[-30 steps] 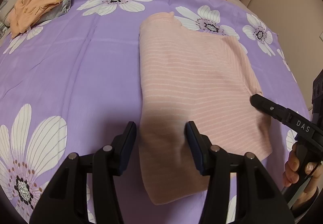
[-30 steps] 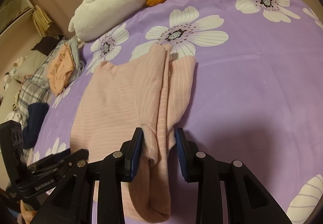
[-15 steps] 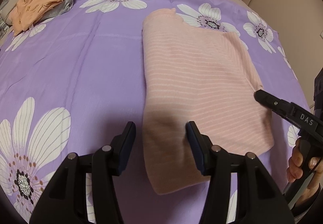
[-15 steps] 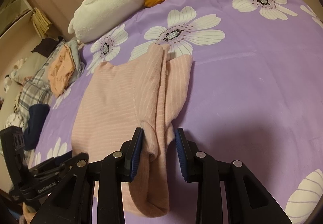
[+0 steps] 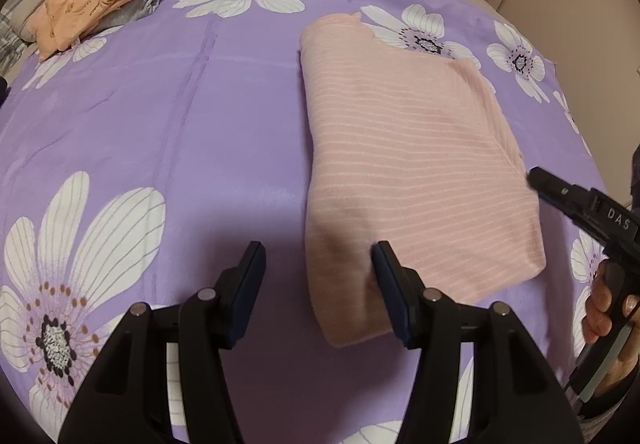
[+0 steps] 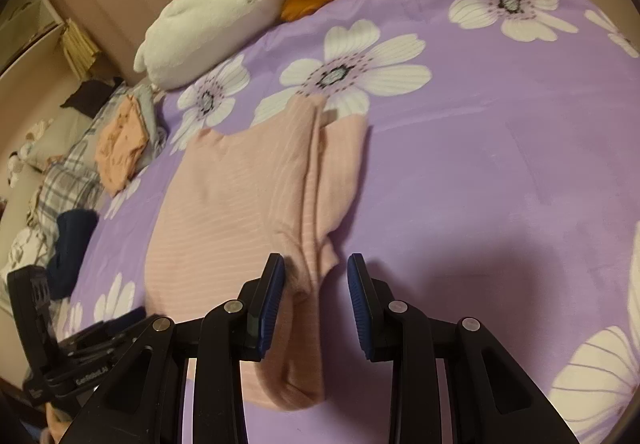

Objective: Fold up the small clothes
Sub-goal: 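Press the fold flat with both tools and open them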

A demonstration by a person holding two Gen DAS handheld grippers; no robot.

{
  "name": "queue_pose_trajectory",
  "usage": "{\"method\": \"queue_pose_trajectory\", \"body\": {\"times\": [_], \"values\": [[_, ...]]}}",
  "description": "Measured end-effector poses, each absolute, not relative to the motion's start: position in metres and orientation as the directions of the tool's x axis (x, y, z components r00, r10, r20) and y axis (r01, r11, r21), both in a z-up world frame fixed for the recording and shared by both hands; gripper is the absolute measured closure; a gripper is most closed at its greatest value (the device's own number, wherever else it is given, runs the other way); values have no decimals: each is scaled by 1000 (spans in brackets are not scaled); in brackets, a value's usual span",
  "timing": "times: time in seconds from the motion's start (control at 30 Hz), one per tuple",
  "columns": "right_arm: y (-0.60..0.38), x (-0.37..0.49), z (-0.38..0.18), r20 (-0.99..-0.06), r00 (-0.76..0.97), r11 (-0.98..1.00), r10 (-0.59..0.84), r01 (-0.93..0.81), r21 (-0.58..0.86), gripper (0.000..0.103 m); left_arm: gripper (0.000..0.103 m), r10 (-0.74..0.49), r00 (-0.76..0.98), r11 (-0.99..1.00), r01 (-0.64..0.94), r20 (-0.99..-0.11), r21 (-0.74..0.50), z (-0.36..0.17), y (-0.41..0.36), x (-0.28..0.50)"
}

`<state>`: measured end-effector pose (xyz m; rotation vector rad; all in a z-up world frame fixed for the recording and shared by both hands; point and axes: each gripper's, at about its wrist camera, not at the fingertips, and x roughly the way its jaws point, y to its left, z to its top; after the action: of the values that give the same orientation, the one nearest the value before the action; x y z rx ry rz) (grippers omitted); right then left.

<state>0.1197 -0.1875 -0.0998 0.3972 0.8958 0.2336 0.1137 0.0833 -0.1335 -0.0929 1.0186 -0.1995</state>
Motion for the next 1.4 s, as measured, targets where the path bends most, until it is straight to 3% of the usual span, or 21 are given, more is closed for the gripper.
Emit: {"method": "queue_pose_trajectory", "body": {"times": [0.23,0.4,0.47,0.53,0.8,1.0,1.23,1.4], "values": [[-211,114,-81,-700,661,931,271,4,364,72,49,-187,554,981,151,-811,-124,-117,71,107],[-199,123,-70,-669,673,929,314,-72,363,72,50,-218,574,972,196,-789,-127,-108,55,110],[-185,131,-66,-661,666,926,345,-127,356,72,54,-229,582,969,215,-781,-123,-107,48,110],[-175,140,-67,-661,657,922,363,-154,354,72,64,-234,580,965,234,-780,-116,-109,42,111],[-167,176,-104,-749,558,919,357,-68,388,72,64,-227,536,963,250,-814,-103,-130,33,120],[-179,166,-109,-741,556,899,378,-29,437,72,63,-224,531,963,247,-817,-103,-130,32,118],[-164,129,-80,-691,600,912,404,-202,358,72,62,-224,527,965,241,-820,-108,-131,33,111],[-154,106,-86,-718,568,916,402,-257,309,72,62,-217,527,966,240,-822,-101,-132,33,106]]}}
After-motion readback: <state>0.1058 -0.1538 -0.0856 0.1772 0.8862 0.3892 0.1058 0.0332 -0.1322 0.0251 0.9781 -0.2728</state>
